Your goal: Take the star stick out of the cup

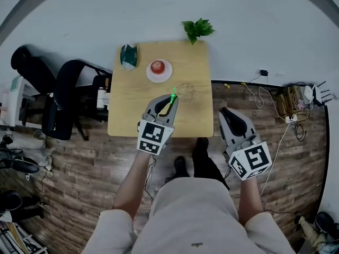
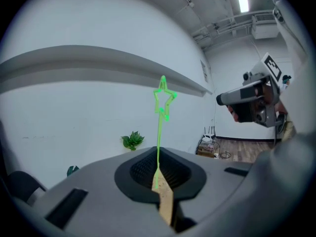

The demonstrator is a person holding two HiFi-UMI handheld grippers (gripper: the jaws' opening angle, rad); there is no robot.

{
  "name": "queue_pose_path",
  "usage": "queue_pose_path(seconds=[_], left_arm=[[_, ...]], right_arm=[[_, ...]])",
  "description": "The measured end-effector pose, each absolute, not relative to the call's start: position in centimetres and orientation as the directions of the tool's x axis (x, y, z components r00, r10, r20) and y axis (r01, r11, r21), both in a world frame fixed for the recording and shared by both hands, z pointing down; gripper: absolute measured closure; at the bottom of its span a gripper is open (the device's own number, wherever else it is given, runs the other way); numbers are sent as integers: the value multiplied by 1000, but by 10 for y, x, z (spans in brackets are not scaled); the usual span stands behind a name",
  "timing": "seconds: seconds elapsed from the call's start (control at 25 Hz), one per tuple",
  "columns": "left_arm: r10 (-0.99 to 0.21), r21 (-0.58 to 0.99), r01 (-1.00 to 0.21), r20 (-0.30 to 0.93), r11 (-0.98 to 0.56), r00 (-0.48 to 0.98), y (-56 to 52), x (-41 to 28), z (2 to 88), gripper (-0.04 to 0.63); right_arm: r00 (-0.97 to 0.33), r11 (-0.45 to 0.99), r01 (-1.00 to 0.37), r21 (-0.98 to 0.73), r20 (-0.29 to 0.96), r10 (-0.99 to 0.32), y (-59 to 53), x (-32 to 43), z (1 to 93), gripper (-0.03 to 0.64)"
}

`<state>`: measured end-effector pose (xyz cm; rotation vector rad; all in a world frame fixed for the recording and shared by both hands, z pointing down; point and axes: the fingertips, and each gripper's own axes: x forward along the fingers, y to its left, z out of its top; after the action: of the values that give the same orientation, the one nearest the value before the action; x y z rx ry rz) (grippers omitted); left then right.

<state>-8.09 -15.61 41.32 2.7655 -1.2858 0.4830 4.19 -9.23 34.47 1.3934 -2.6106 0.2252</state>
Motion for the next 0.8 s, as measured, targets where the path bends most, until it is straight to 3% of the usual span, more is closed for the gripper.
queue_pose_path(seconds=[0.8], left_arm=[[-798, -39, -812, 222, -582, 561, -94, -118, 348, 580]], right_arm=[[-610, 617, -786, -25, 193, -769, -70, -5, 324, 617]])
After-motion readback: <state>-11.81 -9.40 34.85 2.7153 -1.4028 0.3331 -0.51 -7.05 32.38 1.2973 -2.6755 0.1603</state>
